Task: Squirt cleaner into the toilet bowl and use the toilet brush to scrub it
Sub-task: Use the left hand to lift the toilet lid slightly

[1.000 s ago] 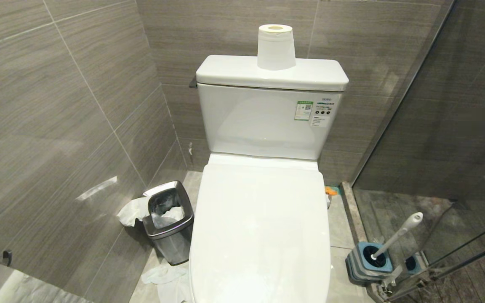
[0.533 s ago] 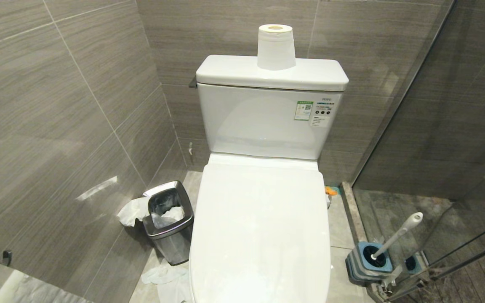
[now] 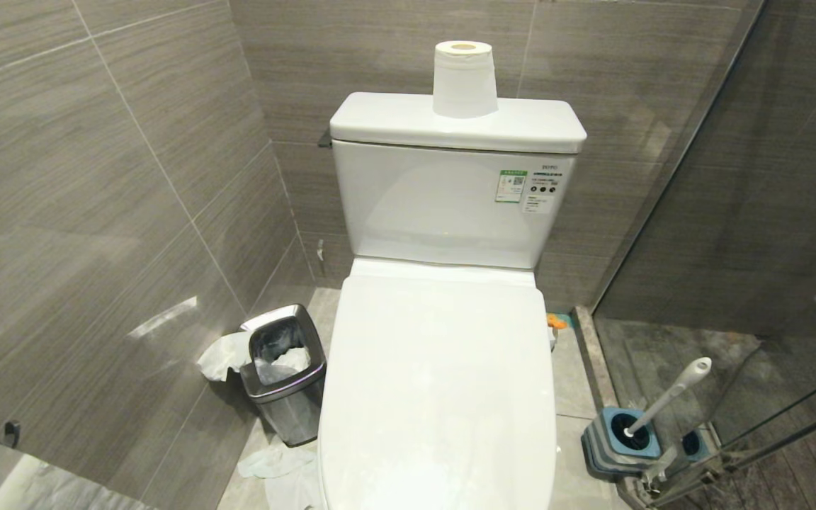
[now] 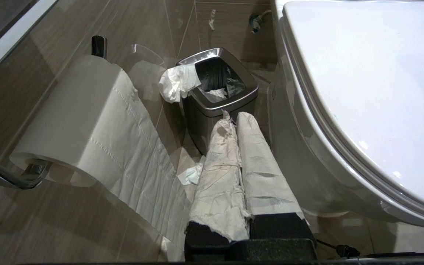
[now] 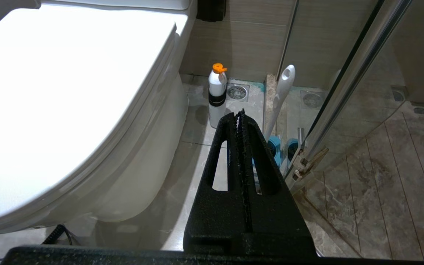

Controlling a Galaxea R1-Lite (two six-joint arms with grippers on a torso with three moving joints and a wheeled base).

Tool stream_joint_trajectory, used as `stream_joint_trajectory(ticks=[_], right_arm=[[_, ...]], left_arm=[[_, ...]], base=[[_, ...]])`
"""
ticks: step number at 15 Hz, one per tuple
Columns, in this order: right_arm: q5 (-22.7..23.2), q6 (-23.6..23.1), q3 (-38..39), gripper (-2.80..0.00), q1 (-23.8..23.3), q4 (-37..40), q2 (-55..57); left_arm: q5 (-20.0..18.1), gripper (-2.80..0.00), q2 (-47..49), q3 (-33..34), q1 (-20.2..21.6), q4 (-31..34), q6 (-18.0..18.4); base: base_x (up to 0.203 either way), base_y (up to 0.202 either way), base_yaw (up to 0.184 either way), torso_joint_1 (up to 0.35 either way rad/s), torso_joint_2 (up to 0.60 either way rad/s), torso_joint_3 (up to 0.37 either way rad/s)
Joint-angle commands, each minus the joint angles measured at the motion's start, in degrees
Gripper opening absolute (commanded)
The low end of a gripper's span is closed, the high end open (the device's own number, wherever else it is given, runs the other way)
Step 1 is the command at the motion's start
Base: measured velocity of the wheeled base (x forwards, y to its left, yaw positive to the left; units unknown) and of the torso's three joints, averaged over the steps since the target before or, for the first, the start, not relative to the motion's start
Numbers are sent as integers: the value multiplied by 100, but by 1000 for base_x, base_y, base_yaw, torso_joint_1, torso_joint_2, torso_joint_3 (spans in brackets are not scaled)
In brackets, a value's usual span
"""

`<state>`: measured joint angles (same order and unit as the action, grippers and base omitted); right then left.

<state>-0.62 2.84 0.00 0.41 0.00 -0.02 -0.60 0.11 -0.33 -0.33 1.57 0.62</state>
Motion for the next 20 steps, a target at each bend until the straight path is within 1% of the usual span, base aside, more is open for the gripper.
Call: stream_joint_trajectory(ticks=[1, 20], right_arm=[[1, 6, 0, -280, 2, 0, 2], [-7, 6, 0, -280, 2, 0, 2]], left_arm=[[-1, -280, -2, -2, -2, 1, -1], [-1, -280, -2, -1, -2, 1, -1]], base=[[0, 0, 0, 0, 0, 0], [0, 0, 0, 0, 0, 0]])
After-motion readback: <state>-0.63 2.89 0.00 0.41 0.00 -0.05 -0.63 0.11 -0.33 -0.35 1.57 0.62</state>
